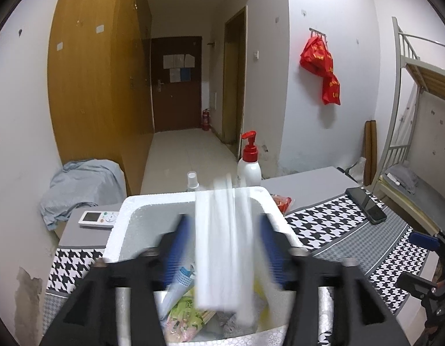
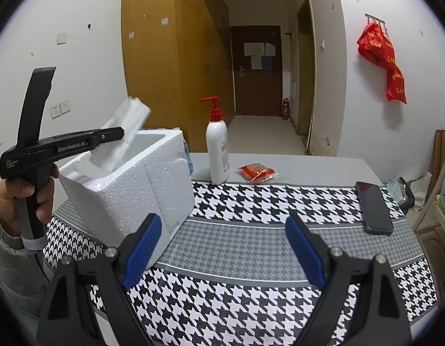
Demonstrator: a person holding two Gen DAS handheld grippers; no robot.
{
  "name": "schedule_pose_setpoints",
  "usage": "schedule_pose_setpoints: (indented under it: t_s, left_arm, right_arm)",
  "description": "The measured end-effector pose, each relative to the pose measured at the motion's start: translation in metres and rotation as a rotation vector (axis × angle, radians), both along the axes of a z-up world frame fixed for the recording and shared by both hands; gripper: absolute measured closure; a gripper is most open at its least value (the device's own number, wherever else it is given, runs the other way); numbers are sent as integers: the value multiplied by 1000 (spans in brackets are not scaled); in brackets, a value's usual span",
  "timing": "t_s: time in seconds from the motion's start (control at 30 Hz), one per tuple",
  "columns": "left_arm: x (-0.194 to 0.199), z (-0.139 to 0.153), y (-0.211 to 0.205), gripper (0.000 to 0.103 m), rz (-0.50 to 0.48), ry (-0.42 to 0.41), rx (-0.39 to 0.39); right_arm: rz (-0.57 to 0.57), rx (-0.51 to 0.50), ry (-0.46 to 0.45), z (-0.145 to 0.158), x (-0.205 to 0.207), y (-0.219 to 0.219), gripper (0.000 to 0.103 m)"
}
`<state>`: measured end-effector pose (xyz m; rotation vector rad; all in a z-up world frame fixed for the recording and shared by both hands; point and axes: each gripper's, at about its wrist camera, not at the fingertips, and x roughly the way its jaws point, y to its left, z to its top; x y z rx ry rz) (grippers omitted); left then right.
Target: Organize soft objects
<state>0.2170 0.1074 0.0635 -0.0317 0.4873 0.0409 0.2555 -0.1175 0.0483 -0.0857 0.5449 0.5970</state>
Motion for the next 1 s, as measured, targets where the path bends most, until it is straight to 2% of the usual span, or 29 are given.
schedule_pose_setpoints:
  t_s: [0.1,0.23,1.0]
  left_arm:
    - [-5,1,-1,12,15,-31,15]
    - [-14,4,-5,4,8,-57,26]
    - [-80,15,-35,3,-13,-92,15]
  right_arm:
    - [-4,-1,-1,0,1,-1,13]
    - [-4,4,-6,2,-1,-2,13]
    - [3,23,-49,16,-46,-27,13]
